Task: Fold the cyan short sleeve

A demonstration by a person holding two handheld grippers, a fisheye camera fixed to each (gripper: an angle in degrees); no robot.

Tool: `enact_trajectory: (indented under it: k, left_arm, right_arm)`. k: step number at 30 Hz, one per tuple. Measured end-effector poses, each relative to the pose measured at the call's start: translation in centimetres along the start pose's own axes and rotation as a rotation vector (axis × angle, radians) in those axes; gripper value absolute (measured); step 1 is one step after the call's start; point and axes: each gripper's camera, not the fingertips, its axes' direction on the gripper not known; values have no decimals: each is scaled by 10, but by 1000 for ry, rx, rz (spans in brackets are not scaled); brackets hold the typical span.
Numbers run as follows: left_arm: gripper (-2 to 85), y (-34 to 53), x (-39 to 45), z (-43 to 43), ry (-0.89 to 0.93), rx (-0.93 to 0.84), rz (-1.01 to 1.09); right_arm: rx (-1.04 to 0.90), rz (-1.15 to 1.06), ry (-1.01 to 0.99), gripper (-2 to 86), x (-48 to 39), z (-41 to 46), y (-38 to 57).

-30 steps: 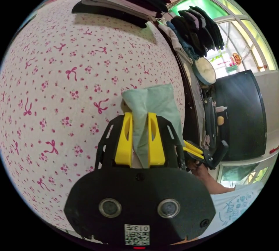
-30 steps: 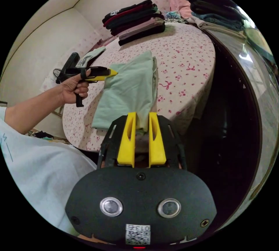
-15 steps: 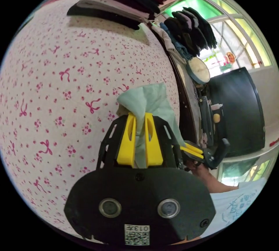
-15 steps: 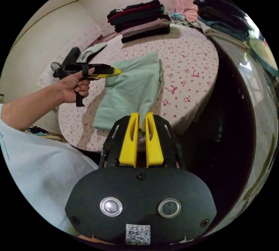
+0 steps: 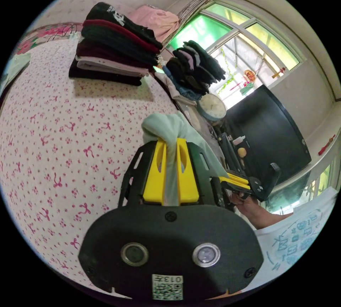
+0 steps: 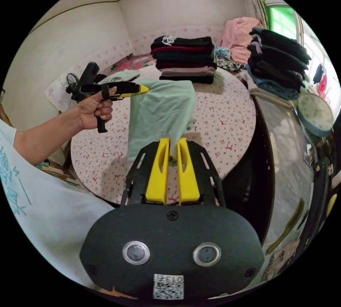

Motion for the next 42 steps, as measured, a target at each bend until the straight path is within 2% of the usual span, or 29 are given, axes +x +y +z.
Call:
enact_trajectory:
  k: [5,13,19,25,29,32,37,42]
  left_arm:
    - [50,-92,9,-31,-67,68,90]
    - [51,-313,29,-54,-277,138,249]
    - [60,-417,11,-26,-430,125,241]
    - [102,-427,-51,10,-512,77,3]
    - [117,-401,-61,0,-469,69,-27]
    - [88,-369,-45,-12,-435,86,30]
    - [36,-352,-7,12,-541,-32,139]
    - [27,-351,16,-4,-585,-70,221]
  right_arm:
    - [135,-97,-32,19,26,0,-95]
    - [375,-163,-40,17,89,25,-267]
    - [381,-106,-52,20,129,69,-380]
    - [181,13,-13,43,154,140,-434]
    - [249,7,-83,46,167,131,-435]
    - [268,-10,-163,35,172,128,-441]
    - [285,2,-254,31,161,118,-465]
    - [305,29,-308,33,144,103,-475]
